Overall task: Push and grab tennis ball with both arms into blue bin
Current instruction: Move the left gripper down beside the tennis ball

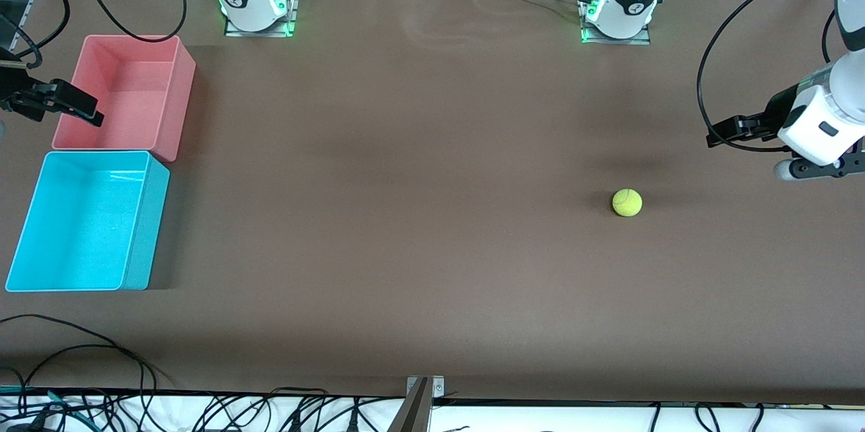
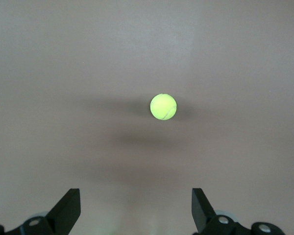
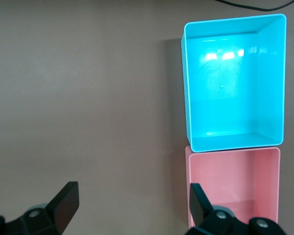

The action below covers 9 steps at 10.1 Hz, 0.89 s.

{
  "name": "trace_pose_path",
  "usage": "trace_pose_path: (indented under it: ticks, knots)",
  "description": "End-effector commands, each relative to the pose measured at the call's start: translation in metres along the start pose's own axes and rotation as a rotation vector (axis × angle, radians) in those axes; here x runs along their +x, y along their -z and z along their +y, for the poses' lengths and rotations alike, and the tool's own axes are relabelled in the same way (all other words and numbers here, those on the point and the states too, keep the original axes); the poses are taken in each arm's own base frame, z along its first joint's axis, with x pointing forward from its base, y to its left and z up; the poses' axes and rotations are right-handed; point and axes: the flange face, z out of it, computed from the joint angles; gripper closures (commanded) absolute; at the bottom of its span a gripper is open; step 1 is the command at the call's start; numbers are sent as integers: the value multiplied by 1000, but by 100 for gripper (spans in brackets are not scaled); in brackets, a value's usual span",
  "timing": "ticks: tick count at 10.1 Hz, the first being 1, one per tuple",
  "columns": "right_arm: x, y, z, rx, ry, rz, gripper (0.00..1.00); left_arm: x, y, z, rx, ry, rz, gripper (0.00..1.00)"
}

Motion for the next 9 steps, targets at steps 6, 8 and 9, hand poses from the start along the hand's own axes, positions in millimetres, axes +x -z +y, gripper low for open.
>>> trace_pose_path:
  ticks: [6,8,9]
  knots:
    - [2,5,4,19,-18,8,0,12,-48,14,-9,-24,57,0]
    - [2,3,3,20,-16,2,0,15,-76,14,-13,-24,81,0]
    - [2,4,0,20,-12,6,0,16,-86,14,-12,-24,84,0]
